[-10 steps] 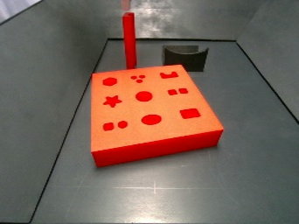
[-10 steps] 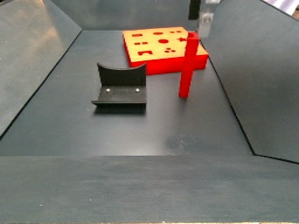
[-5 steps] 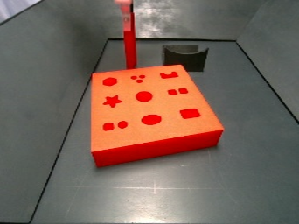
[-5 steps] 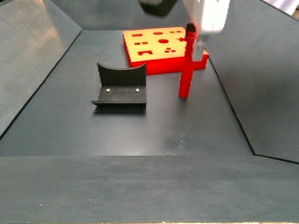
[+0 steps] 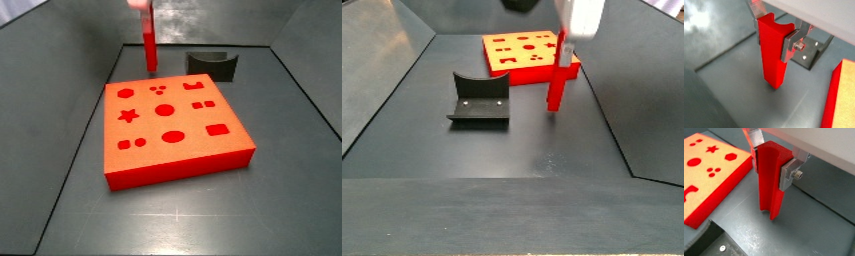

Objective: Pick up the arch object. Move up. Rotate the arch object. Move to above the board. Insert the arch object.
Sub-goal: Move to above the board.

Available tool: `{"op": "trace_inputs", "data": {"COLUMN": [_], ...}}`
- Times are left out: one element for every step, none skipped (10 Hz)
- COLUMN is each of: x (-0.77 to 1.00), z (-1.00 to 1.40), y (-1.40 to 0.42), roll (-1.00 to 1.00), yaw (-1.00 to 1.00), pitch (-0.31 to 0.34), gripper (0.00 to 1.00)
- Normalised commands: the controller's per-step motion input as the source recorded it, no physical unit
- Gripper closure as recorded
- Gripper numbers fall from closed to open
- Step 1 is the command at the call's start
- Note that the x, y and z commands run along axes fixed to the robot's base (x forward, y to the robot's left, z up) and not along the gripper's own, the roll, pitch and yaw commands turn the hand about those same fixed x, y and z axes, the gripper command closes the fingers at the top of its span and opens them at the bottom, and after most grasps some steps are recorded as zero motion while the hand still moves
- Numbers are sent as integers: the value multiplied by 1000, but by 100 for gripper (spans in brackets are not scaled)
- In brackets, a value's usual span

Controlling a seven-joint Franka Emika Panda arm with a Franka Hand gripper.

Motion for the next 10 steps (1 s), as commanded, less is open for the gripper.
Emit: {"op": "trace_inputs", "data": {"x": [-88,-85,-76,-72,-65,-55,-46,-37,-30,-20], "z": [1000,1000,1000,1000,1000,1000,1000,1000,1000,872], "y": [271,265,247,237,221,203,191,173,157,119], "roll": [94,63,18,-13,-33,-51,-67,-84,-95,-104], "yaw": [-251,-198,-124,-84,-65,-53,-51,-46,-45,-44], "pitch": [-108,-58,18,47,61,75,85,85,82,81], "gripper": [100,100,100,100,100,100,100,100,100,100]}}
